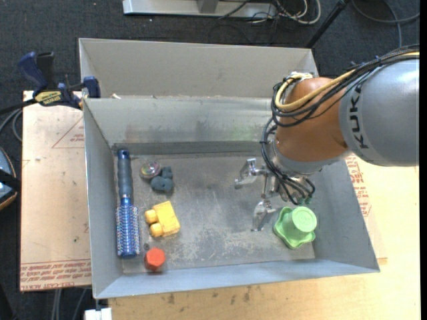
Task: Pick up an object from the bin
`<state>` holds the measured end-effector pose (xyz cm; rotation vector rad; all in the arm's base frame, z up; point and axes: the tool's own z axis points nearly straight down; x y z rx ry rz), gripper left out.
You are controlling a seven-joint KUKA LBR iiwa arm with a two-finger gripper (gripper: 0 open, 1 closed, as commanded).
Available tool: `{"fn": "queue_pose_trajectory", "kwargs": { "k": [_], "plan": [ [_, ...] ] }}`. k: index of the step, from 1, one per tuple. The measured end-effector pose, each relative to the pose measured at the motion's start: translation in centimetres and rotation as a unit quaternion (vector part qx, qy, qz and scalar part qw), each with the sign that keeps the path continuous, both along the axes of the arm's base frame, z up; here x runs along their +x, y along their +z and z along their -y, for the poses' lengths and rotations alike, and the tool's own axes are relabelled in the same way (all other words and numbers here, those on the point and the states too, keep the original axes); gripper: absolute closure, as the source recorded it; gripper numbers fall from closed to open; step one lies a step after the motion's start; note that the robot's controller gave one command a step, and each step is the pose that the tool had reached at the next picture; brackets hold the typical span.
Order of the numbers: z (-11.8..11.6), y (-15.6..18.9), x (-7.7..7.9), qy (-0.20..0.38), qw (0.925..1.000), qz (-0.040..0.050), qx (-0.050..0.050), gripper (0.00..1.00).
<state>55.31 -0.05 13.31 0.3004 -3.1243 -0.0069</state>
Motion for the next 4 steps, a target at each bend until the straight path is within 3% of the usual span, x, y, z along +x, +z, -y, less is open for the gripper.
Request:
{"fn": "queue_pose_trajectory", "kwargs": {
  "k": [1,2,3,4],
  "plan": [
    [7.5,-0.6,0.7,-0.009,0.9999,0.0031,-0.003,0.0],
    [12.0,-4.6,-3.3,0.13,0.9916,0.0007,-0.001,0.0],
    [13.4,-5.7,-0.8,0.242,0.9702,0.0034,0.003,0.0],
    [12.5,-5.0,-1.4,0.293,0.9562,0.0031,-0.001,0.0]
  ]
}}
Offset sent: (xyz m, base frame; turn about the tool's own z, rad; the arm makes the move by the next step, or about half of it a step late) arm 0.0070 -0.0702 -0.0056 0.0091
